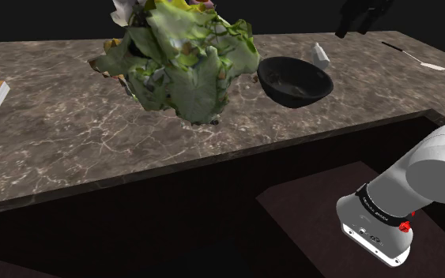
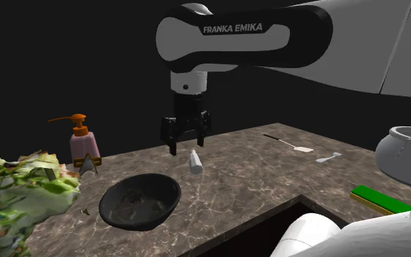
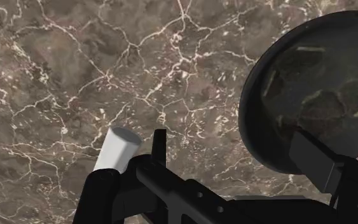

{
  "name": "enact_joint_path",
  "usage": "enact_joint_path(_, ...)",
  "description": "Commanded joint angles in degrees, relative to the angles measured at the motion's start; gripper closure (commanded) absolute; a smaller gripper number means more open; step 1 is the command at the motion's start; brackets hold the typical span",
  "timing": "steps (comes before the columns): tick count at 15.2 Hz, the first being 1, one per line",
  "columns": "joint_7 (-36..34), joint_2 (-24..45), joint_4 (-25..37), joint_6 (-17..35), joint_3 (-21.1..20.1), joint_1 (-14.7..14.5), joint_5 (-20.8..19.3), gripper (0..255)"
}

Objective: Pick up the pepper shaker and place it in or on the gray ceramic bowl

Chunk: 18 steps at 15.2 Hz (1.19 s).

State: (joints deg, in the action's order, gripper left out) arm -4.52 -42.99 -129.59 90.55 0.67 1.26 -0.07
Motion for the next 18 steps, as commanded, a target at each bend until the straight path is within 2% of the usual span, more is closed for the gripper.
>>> enact_joint_path(1,0.00,0.00,0.00,0.00,0.00,0.00,0.00,0)
enact_joint_path(10,3.20,7.79,-4.08,16.83,11.38,3.53,4.80,0)
enact_joint_path(16,7.74,15.69,-4.48,26.97,19.47,3.91,11.55,0)
enact_joint_path(18,8.43,16.82,-4.91,28.61,20.21,3.73,12.60,0)
